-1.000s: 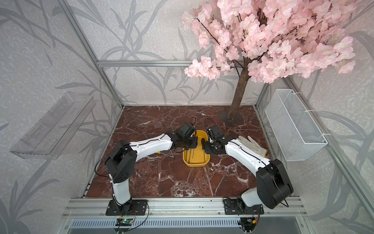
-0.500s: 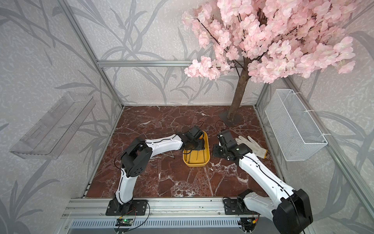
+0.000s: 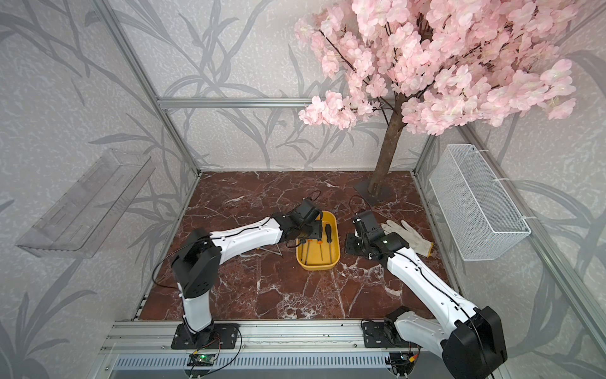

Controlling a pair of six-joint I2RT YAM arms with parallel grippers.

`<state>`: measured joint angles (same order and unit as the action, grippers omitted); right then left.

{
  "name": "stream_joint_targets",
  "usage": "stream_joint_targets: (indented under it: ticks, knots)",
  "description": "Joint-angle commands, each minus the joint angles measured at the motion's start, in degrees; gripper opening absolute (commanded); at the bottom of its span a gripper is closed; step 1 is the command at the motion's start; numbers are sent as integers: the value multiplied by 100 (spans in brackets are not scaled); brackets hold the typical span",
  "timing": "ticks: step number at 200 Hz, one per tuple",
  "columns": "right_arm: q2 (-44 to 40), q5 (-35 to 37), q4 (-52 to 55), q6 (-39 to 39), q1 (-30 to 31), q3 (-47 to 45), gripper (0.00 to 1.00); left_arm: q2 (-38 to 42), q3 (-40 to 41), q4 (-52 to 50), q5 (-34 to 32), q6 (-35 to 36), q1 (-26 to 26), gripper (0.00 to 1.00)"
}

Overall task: Put the screwdriver on the desktop into the storage box
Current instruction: Place the screwdriver in the storage box, then pick up the screwdriver from the center of the board.

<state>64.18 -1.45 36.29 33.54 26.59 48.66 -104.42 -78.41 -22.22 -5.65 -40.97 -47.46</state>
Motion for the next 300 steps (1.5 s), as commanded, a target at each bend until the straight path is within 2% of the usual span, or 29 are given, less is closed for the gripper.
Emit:
stream_joint_targets:
  ticks: [1, 12, 30, 35, 72, 112, 173, 241, 300]
  knots:
    - [131, -179, 62, -198, 115, 263, 41, 845, 592, -103, -575, -51, 93, 63]
    - [230, -209, 104, -293, 214, 440, 44, 1275, 983, -125, -836, -235, 122, 73]
    - [472, -280, 104, -405, 409, 761, 45, 1942, 1649, -140, -1189, -568, 193, 75]
    - [560, -329, 99, -421, 465, 863, 45, 2112, 1829, -132, -1241, -657, 226, 78]
    - [1402, -533, -103, -610, 1032, 1666, 45, 3138, 3002, -91, -1319, -1243, 564, 77]
    - [2568, -701, -174, -760, 1585, 2744, 45, 3872, 3896, -77, -1002, -1601, 1112, 77]
    - [4275, -912, 124, -889, 1949, 4368, 47, 4596, 4225, -358, -905, -1635, 1561, 88]
    - [6065, -861, 852, -967, 2080, 6081, 47, 5205, 4384, -583, -841, -1677, 1839, 88]
    - [6987, -775, 1331, -1031, 2143, 7029, 46, 5405, 4568, -570, -719, -1786, 1890, 87]
